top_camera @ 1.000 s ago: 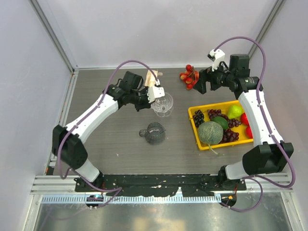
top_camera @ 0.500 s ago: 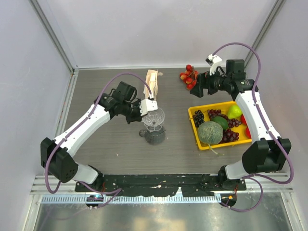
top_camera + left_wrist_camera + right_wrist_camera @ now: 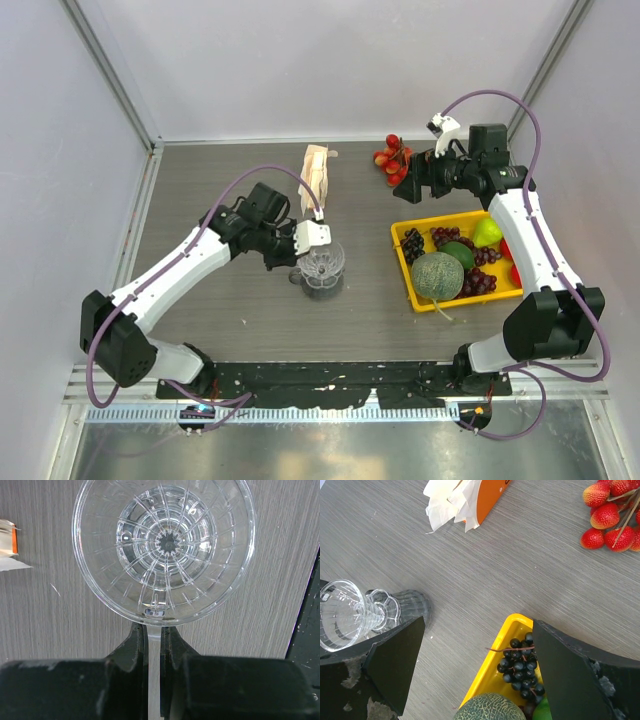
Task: Place the coffee filter in the dripper
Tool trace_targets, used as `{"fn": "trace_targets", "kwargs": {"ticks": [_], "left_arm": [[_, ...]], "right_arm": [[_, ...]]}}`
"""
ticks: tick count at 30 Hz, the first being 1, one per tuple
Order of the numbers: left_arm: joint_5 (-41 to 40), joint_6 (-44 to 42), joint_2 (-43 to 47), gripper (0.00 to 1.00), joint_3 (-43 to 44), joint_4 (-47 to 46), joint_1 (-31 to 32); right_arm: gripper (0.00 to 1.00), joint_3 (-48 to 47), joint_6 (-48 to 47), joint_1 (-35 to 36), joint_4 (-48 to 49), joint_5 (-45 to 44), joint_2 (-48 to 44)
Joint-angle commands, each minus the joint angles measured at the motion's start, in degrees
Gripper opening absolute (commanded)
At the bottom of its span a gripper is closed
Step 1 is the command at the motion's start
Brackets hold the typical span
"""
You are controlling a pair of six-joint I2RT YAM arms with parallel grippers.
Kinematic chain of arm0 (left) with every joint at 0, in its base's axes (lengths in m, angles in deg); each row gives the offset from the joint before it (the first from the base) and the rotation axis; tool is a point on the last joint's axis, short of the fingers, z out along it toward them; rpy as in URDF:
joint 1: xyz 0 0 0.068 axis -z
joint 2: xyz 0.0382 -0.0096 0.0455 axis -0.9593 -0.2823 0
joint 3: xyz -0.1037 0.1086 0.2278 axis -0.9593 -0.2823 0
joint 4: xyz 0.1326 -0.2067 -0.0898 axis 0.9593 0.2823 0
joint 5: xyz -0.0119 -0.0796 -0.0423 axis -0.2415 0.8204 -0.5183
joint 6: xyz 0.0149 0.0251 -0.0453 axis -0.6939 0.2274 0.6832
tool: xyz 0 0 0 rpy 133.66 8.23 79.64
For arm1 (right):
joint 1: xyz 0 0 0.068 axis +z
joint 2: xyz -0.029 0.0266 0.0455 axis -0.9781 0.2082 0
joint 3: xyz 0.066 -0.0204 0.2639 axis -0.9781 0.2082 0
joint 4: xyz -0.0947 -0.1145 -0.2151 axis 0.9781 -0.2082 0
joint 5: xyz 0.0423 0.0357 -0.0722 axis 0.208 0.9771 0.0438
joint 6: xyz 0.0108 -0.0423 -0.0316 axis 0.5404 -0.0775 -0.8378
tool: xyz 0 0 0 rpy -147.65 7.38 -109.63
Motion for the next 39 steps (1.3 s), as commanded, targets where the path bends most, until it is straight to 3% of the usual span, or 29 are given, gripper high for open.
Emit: {"fn": "trace_targets", "kwargs": {"ticks": [1,18,30,39], "left_arm": [[0.08,1.27,1.24,0.0,0.38,-2.98,0.16],[-0.27,3.03,-1.66,0.05,2.93,-2.45,0.16],[0.61,2.33,-0.87,0.39,3.11,-1.13,0.25],[2.63,2.23,0.19,0.56,2.58,-1.13,0.16]], "right_arm": [[0.96,0.2,0.76,0.23,2.15,1.1,-1.46],[0.96,0.99,0.49,0.23,2.15,1.01,-1.99],[0.97,0.99,0.23,0.32,2.24,0.84,-2.16],[0.98,0.9,0.14,0.32,2.15,0.93,-1.99]]}}
